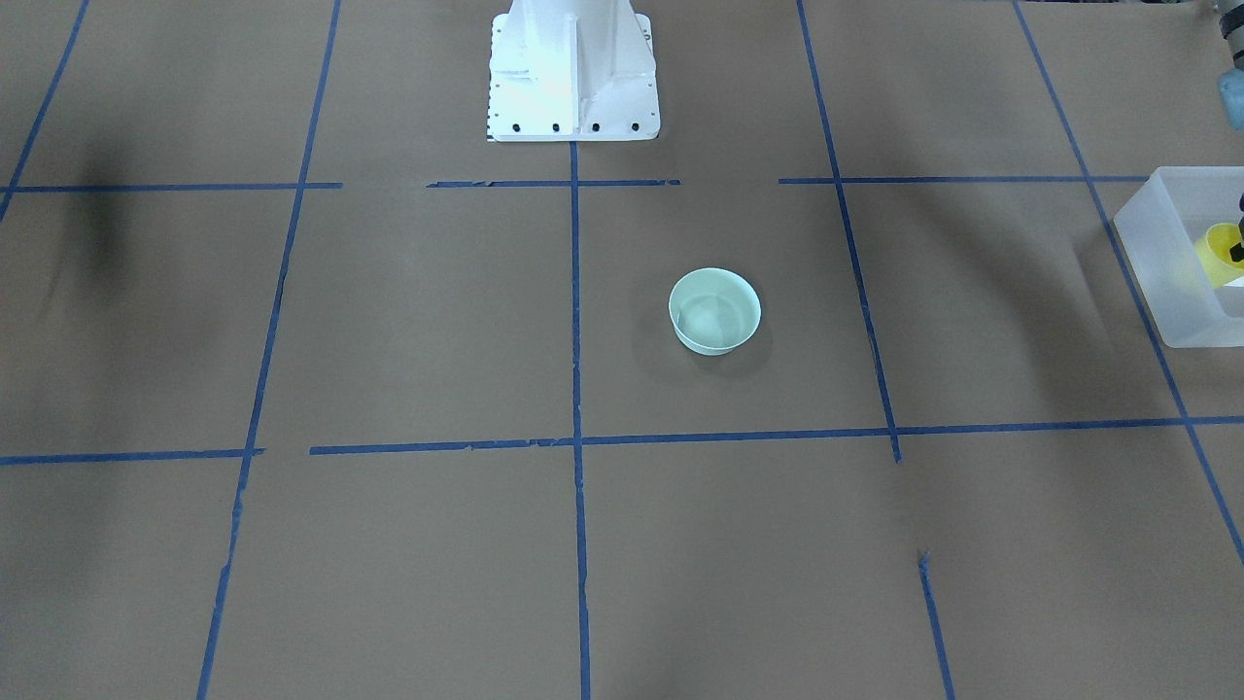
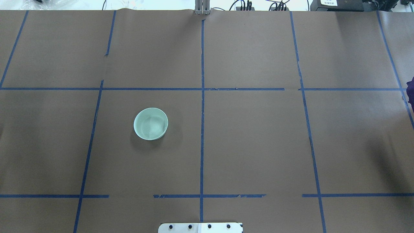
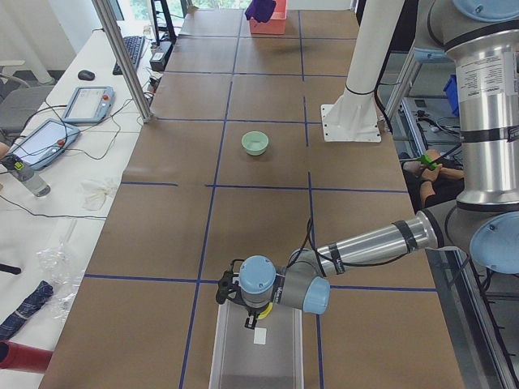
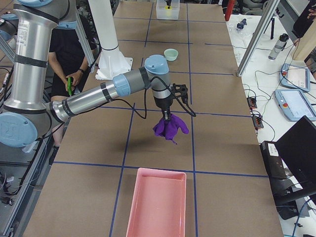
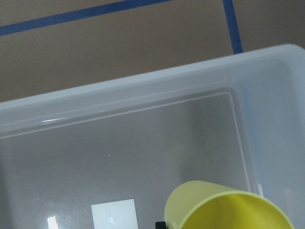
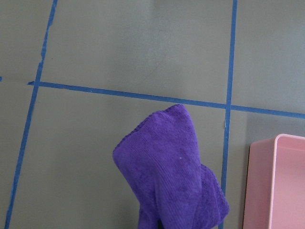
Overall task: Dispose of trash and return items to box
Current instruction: 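Drop the cloth into the pink bin while the left releases the cup, then reach the left gripper to the pale green bowl rim and grasp it, then carry the green bowl with the left gripper into the clear bin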
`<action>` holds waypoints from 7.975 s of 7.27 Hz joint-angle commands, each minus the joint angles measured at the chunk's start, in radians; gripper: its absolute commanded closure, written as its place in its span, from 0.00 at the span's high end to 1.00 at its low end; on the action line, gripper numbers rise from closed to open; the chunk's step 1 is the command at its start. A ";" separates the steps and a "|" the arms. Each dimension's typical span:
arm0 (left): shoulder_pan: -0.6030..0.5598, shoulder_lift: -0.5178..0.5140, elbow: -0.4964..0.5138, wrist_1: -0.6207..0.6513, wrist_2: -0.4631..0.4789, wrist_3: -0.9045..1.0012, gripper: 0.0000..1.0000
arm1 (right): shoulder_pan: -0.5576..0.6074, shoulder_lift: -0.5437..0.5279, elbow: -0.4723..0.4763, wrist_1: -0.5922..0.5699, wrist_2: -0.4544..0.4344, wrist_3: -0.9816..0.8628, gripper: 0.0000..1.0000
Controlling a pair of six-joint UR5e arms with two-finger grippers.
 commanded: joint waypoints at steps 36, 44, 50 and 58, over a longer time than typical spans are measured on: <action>0.902 -0.554 -0.441 0.265 0.528 -1.446 0.00 | 0.206 0.090 -0.414 0.048 0.162 -0.264 1.00; 0.493 -0.441 -0.595 0.468 0.275 -0.978 0.00 | 0.192 0.142 -0.518 0.062 0.154 -0.262 1.00; 0.037 -0.241 -0.414 0.466 0.165 -0.237 0.00 | 0.193 0.145 -0.512 0.091 0.159 -0.260 1.00; -0.243 -0.072 -0.049 0.324 0.261 0.209 0.00 | 0.193 0.147 -0.509 0.091 0.171 -0.260 1.00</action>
